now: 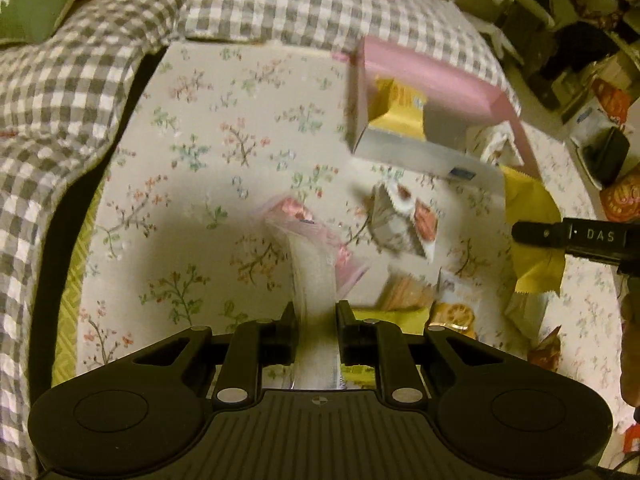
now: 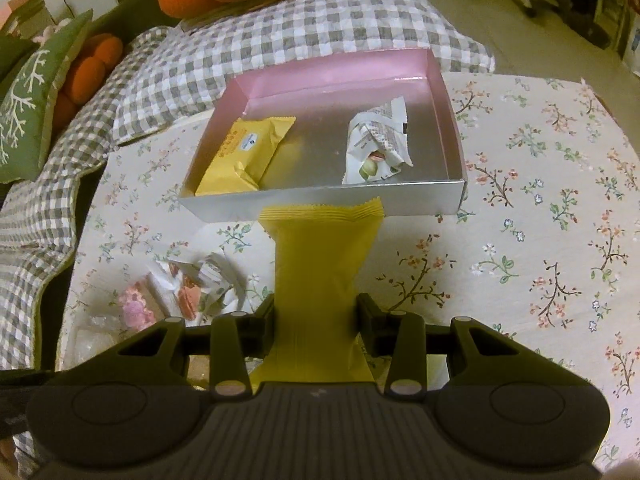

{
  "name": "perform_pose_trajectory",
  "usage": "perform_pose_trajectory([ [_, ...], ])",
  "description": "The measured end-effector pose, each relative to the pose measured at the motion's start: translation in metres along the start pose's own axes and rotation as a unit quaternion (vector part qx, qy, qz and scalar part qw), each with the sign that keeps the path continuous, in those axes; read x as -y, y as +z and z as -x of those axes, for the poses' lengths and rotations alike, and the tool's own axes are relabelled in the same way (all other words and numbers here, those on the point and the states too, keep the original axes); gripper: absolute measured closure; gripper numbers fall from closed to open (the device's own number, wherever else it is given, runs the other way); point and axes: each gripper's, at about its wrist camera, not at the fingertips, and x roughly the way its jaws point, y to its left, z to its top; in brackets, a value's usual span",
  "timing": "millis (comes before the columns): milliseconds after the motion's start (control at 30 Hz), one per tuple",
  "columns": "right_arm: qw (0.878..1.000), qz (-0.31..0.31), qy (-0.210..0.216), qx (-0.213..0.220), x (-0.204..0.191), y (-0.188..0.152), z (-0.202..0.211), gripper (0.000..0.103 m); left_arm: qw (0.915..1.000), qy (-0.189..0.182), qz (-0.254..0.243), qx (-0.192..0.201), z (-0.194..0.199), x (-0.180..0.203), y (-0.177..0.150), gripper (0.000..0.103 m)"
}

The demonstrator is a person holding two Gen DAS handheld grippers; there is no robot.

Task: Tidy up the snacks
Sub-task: 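Lift both held packets and carry them over the pink-lined box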

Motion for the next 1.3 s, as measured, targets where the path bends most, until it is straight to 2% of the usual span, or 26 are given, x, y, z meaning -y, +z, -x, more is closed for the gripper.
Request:
perform_pose_trajectory([
  [333, 1.000, -0.024, 0.007, 0.017, 0.015, 0.009, 0.014, 0.065, 0.9990, -0.002, -0.014, 0.043, 0.014, 0.006, 0.011, 0.087],
  [567, 0.998, -0.050, -0.002, 0.034, 0.036, 0.019, 0.022, 0.065, 0.9983, -0.001, -0.013, 0.057, 0.016, 0.009, 0.021, 0.087],
  [833, 0.996, -0.069, -0.019, 0.053, 0.058, 0.030, 0.029, 0.065, 0.9965, -0.016, -0.036, 0.074, 0.017, 0.034, 0.042, 0.087],
  [1067, 0.995, -0.073, -0.033, 0.057, 0.075, 0.043, 0.024, 0.066, 0.9928, -0.018, -0.067, 0.098, 0.005, 0.066, 0.073, 0.087],
  [1300, 0.996, -0.046, -0.040, 0.061, 0.075, 0.064, 0.016, 0.066, 0.9903, -0.035, -0.079, 0.109, -0.030, 0.094, 0.100, 0.086],
])
